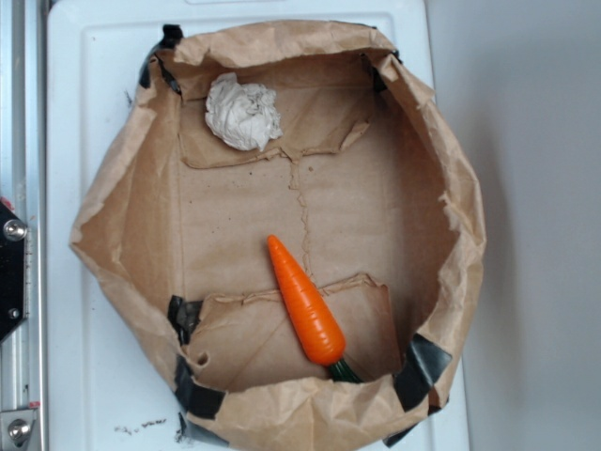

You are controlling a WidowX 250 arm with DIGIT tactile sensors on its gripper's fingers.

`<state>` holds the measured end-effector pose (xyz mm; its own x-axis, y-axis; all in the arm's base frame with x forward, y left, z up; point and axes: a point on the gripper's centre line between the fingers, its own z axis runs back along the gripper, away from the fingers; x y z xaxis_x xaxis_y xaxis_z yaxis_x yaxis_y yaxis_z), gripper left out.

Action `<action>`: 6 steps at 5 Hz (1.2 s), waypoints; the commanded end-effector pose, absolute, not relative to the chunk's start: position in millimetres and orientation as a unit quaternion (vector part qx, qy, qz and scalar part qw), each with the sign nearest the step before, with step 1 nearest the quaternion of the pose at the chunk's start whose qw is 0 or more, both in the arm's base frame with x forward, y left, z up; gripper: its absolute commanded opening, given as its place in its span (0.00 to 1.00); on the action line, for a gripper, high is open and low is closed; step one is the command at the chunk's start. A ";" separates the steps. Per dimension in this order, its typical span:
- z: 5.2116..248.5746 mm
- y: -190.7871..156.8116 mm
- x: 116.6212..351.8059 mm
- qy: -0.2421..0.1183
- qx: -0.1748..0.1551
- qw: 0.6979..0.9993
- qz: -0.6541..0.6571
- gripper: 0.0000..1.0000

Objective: Grab the carrot.

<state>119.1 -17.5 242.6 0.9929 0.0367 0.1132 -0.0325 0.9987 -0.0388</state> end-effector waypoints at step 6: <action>216.8 -25.9 269.5 -0.188 -0.007 0.963 -0.191 1.00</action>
